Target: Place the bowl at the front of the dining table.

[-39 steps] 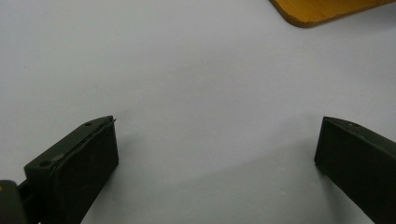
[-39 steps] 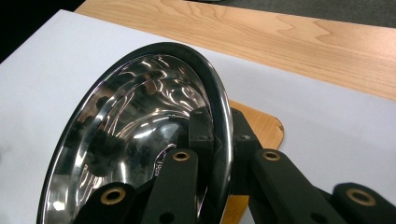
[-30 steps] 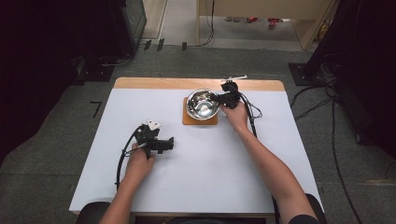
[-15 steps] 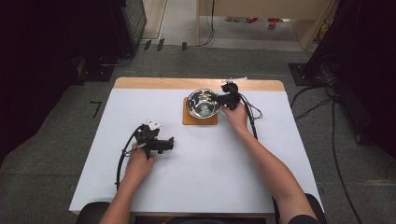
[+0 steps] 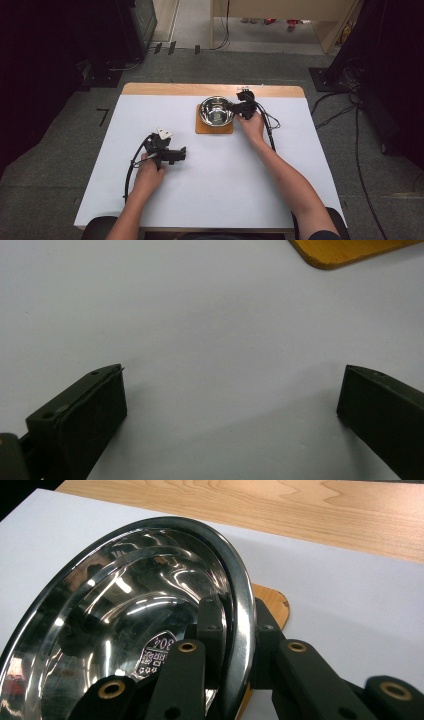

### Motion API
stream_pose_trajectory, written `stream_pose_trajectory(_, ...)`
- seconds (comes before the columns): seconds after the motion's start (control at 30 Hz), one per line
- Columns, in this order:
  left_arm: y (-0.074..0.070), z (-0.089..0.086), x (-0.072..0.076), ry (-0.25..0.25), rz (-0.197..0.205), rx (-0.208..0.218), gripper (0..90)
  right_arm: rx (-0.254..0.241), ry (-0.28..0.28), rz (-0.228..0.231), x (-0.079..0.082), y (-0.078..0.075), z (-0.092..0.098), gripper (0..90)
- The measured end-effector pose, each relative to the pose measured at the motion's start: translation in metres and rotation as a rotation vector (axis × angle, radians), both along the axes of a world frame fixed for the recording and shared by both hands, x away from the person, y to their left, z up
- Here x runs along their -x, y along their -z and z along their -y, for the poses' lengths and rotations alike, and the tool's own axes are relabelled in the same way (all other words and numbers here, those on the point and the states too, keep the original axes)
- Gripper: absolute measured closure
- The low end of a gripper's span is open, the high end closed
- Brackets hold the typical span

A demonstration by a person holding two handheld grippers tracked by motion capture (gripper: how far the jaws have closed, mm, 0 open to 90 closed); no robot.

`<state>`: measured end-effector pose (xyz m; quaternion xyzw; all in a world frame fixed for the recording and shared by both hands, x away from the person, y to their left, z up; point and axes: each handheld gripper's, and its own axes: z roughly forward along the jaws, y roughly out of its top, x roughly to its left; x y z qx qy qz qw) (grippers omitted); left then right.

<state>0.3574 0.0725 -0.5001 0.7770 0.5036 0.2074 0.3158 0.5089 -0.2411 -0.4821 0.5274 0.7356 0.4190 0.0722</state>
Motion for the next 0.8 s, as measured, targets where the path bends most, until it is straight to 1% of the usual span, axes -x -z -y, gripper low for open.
stream_pose_trajectory(0.27,0.0,0.0,0.0,0.0,0.0,0.0,0.0,0.007,-0.007,-0.009,-0.0013,0.0044,0.0009,78.5)
stream_pose_trajectory(0.43,0.0,0.0,0.0,0.0,0.0,0.0,0.0,0.018,-0.007,-0.003,-0.0008,0.0042,-0.0002,77.1)
stream_pose_trajectory(0.57,0.0,0.0,0.0,0.0,0.0,0.0,0.0,0.021,-0.011,-0.007,-0.0013,0.005,0.0002,73.3)
stream_pose_trajectory(0.7,0.0,0.0,0.0,0.0,0.0,0.001,0.0,0.0,-0.018,-0.007,-0.0021,0.0039,0.0025,69.4)
stream_pose_trajectory(0.8,0.0,0.0,0.0,0.0,0.0,0.0,0.0,-0.009,-0.016,-0.003,-0.0022,0.0022,0.0035,64.1)
